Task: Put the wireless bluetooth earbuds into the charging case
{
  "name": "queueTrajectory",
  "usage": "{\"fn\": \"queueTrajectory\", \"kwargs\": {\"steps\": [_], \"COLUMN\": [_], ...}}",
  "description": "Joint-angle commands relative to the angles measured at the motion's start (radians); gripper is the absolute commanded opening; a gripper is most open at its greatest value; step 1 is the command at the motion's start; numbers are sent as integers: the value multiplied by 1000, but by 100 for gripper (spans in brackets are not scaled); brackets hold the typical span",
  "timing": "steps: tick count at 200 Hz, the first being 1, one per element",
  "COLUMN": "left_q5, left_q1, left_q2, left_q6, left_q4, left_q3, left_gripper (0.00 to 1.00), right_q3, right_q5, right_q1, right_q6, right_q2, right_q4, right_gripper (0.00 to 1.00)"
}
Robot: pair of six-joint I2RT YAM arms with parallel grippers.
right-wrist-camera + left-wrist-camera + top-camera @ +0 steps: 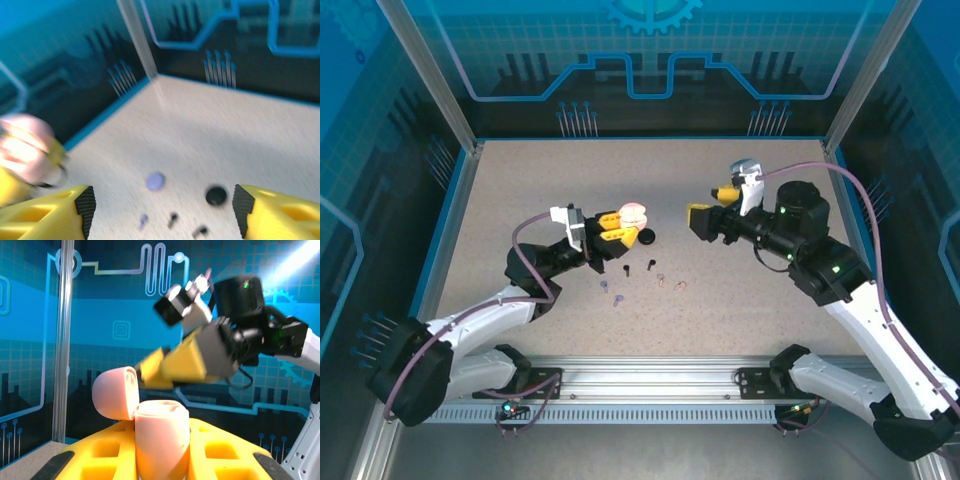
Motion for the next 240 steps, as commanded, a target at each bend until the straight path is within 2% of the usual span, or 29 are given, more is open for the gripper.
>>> {"fn": "queueTrajectory", "kwargs": {"steps": [1,28,96,194,240], "left_q5": [6,2,-6,-15,-18], "left_q1": [-8,-8,-9,-9,-8], "left_q2": [-41,-67,-77,-89,-90], "left_q6": [34,34,38,42,45], "left_q4": [0,-5,-24,-42,-48], "left_q3": [-10,-17,-20,-24,-24], "left_gripper": [8,8,8,7,7], "right_q3": [-88,-170,-241,-191,-143], "right_q5": [105,100,66,262,285], "right_q1": [-13,-12,14,141,169], "right_q6": [79,139,277,263,258], "right_q2": [18,56,283,620,719], "right_q4": [-141,-155,-140,-79,-63], "right_gripper": [70,65,64,70,70]}}
